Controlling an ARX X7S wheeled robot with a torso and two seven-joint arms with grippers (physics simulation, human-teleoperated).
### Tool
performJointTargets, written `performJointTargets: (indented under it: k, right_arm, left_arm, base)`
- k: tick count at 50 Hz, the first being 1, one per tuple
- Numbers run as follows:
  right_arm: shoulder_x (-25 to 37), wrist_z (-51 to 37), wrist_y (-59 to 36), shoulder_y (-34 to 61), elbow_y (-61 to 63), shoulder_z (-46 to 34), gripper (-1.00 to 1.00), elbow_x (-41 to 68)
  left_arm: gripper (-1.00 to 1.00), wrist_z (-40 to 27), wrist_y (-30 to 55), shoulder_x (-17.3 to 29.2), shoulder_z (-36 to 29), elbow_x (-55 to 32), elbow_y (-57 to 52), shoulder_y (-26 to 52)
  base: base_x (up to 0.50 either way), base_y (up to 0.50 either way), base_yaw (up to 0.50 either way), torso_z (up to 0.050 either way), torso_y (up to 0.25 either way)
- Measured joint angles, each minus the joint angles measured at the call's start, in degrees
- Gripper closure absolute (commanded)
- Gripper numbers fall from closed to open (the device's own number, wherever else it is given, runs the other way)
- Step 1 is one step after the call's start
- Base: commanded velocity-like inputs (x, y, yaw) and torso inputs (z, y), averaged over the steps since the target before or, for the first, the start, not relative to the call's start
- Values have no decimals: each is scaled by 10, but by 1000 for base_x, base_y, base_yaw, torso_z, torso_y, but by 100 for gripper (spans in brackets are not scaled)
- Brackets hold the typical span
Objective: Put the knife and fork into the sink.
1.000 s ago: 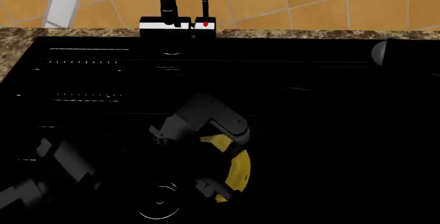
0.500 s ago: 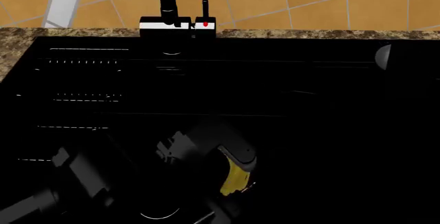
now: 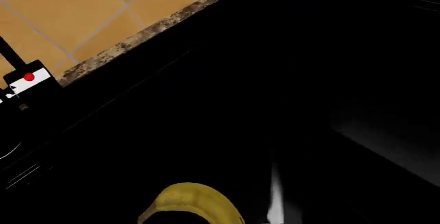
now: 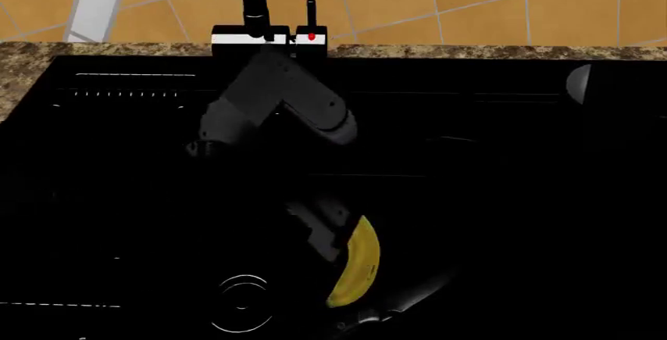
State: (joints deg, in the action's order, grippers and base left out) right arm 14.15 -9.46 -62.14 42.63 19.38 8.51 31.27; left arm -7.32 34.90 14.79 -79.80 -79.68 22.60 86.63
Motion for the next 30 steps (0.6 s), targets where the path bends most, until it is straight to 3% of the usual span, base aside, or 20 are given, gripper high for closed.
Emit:
performJointTargets:
  k: [30]
  right_arm:
    - [6,-2,4,2,-1,-5,-100,9]
  left_arm:
    - [-100,-307,3,348,111,-114,-424,46]
  base:
    - [0,0,0,0,0]
